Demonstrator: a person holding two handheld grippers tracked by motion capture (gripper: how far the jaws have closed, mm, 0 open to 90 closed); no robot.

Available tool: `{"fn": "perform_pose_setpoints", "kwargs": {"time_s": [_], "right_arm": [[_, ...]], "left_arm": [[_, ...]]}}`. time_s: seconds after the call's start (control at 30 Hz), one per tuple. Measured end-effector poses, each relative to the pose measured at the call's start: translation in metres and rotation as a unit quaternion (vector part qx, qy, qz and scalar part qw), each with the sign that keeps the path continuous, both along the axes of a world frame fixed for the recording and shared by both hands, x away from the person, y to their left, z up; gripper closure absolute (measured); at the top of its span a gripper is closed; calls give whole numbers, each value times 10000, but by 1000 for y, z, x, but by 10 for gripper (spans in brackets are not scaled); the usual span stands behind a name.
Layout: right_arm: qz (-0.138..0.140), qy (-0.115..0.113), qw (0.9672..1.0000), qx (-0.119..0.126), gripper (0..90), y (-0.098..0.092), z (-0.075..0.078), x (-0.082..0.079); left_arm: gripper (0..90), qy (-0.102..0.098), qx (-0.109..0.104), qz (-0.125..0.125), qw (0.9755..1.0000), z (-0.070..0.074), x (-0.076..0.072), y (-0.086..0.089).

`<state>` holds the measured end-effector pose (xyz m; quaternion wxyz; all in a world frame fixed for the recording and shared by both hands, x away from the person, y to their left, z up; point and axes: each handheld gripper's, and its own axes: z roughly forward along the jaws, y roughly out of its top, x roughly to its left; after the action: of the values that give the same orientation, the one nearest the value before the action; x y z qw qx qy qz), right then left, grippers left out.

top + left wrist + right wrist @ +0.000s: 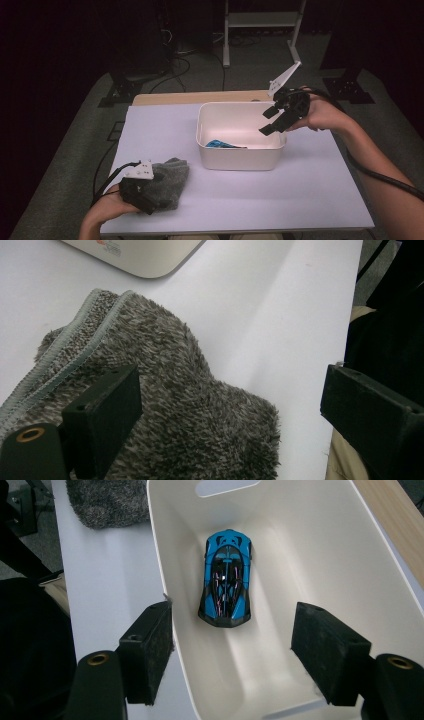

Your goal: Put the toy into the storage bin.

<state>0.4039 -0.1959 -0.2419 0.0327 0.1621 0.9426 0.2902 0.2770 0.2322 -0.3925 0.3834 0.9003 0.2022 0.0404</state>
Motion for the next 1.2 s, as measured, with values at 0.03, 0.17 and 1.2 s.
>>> {"fn": "perform_pose_setpoints", "kwargs": {"time_s": [0.03,0.17,1.2], "right_arm": [[-24,-1,10000,14,316,-3,1,-1],[-115,-33,9999,43,319,-14,2,-6],[-806,114,9960,381,321,-92,-22,-45]], "left_arm": [[90,3,15,-14,10000,0,0,0],[90,-5,22,-30,10000,0,0,-2],[90,-104,-4,53,9999,0,2,-2]]}}
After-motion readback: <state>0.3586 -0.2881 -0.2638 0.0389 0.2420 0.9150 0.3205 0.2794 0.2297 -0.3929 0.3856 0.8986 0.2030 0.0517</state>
